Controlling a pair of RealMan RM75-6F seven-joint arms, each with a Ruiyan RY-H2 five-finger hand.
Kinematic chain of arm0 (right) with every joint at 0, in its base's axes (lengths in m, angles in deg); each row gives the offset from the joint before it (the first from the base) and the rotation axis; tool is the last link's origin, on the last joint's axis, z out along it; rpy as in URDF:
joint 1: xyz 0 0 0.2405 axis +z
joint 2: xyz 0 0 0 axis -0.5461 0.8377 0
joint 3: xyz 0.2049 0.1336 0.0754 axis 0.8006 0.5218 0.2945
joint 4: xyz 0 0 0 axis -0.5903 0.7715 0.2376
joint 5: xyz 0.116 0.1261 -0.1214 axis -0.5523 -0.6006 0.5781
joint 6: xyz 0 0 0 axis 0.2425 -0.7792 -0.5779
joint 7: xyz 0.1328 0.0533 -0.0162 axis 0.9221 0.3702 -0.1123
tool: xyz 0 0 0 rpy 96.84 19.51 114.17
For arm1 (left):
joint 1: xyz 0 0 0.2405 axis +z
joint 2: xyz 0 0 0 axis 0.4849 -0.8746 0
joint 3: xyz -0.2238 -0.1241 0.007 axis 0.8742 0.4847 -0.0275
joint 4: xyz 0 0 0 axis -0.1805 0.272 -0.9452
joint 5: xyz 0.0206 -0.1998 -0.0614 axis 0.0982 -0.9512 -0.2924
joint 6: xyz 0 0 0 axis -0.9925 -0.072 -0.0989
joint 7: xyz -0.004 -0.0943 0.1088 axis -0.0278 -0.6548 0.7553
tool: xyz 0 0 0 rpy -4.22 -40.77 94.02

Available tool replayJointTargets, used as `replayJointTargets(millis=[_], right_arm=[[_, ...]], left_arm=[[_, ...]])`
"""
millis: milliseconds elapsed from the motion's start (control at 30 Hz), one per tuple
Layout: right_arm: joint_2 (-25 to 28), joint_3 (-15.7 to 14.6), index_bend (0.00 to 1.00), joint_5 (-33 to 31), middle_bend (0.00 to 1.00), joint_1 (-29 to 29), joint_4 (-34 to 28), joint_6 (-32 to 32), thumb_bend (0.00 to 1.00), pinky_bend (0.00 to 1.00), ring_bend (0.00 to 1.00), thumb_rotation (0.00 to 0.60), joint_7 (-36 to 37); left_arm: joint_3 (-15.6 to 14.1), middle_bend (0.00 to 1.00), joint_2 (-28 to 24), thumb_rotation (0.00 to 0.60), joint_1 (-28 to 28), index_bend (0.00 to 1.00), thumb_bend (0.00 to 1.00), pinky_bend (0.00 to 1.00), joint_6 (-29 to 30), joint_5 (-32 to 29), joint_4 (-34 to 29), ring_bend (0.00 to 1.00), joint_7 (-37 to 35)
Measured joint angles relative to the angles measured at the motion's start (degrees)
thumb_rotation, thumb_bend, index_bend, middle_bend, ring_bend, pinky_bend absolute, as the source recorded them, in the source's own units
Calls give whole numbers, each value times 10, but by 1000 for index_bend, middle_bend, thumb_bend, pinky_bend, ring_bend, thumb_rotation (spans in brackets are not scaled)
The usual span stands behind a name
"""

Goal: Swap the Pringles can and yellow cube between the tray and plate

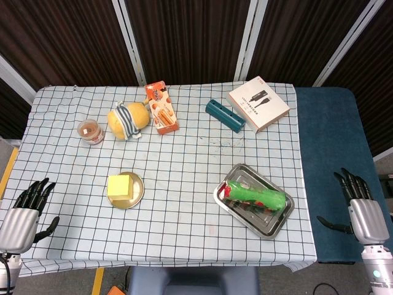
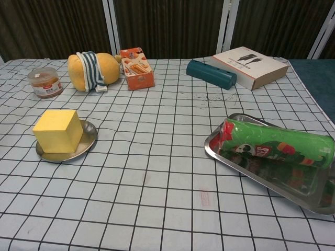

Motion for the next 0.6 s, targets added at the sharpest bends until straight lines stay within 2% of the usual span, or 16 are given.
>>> replayJointTargets(millis=[600], right_arm=[[-6,-3,0,20,0,8,12,7,59,0,0,600,9]], left_arm=[[0,0,-1,600,-3,0,356,168,-11,-3,1,0,-1]])
